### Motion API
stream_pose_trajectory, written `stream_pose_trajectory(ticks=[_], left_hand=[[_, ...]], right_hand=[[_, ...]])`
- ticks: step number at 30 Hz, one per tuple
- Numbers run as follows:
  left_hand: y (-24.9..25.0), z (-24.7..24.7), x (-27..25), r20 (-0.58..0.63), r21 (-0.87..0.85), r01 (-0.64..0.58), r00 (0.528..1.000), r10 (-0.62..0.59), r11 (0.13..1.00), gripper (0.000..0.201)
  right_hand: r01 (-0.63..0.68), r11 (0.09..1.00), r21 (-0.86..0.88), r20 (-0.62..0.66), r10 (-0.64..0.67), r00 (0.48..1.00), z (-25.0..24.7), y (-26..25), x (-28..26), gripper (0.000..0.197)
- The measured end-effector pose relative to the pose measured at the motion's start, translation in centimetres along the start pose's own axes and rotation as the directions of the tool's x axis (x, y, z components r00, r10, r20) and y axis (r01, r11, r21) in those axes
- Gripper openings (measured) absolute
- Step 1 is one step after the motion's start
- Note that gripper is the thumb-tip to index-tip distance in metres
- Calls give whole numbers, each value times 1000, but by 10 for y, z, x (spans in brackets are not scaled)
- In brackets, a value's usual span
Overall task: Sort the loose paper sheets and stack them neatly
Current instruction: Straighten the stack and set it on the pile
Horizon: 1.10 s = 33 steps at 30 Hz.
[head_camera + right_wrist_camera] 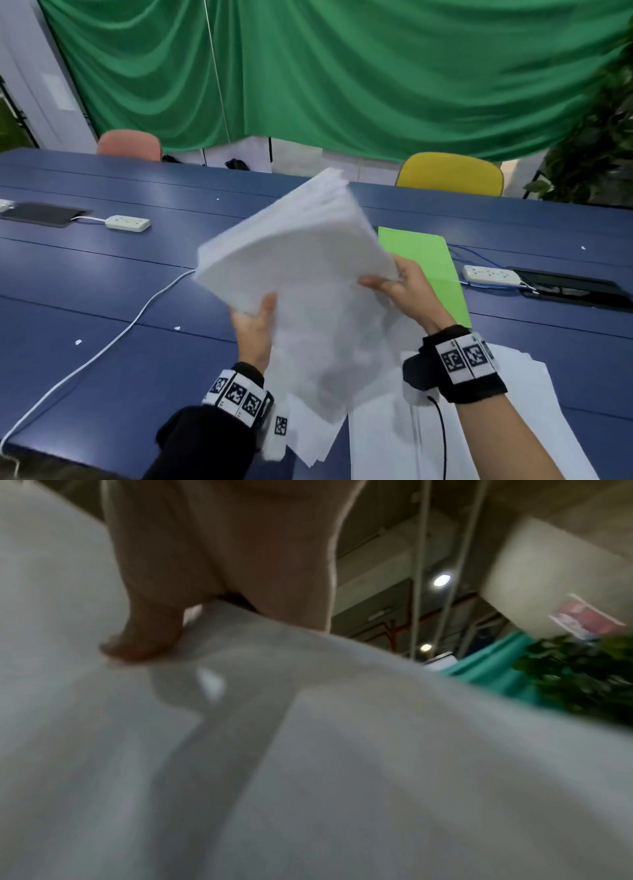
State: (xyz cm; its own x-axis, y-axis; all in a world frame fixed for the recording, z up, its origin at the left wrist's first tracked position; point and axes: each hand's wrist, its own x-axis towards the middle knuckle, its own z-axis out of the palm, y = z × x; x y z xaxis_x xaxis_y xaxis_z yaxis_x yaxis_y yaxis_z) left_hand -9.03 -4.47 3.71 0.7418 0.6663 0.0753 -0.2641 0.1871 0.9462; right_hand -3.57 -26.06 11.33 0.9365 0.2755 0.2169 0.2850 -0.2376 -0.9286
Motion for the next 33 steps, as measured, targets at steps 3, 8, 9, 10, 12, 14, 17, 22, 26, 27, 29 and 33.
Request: stream_pose_trajectory(ticks=[3, 8, 9, 10, 12, 14, 17, 22, 26, 27, 29, 33], left_hand=[[35, 29, 3, 119, -61, -227, 965, 232, 972, 45], [23, 38, -8, 240, -8, -337, 913, 329, 942, 34], [12, 35, -10, 244, 18, -321, 920, 307, 947, 35], [2, 33, -14, 247, 42, -291, 930, 272, 956, 35], [-24, 25, -19, 252, 117, -224, 949, 189, 968, 36], [-52, 14, -22, 272, 212, -162, 957, 102, 964, 37], [-85, -10, -27, 334, 376, -77, 941, -57, 923, 40], [-107, -8, -18, 325, 563, -78, 936, -134, 823, 37], [-92, 51, 7, 359, 590, -148, 929, -94, 794, 37], [-87, 72, 14, 385, 574, -177, 920, -73, 800, 45], [-81, 115, 31, 445, 532, -232, 895, -36, 814, 57], [-86, 199, 63, 528, 425, -239, 849, -25, 873, 36]], right_hand=[[48, 969, 243, -186, -1, 982, -2, 10, -11, 26], [80, 917, 392, -357, 71, 932, 6, 39, -17, 21], [48, 922, 385, -353, 99, 931, 10, 51, -19, 22], [1, 931, 365, -336, 131, 933, 15, 66, -20, 28], [-108, 939, 328, -289, 208, 934, 24, 96, -23, 37], [-230, 924, 306, -236, 307, 922, 29, 123, -28, 39], [-423, 858, 292, -96, 467, 879, 36, 161, -46, 48], [-478, 852, 213, -131, 509, 851, 41, 191, -56, 19], [-399, 898, 183, -268, 436, 859, 7, 170, -25, 21], [-377, 904, 201, -302, 424, 854, -8, 162, -14, 23], [-353, 913, 202, -377, 406, 833, -40, 153, 10, 28], [-344, 921, 183, -440, 390, 809, -103, 149, 54, 33]])
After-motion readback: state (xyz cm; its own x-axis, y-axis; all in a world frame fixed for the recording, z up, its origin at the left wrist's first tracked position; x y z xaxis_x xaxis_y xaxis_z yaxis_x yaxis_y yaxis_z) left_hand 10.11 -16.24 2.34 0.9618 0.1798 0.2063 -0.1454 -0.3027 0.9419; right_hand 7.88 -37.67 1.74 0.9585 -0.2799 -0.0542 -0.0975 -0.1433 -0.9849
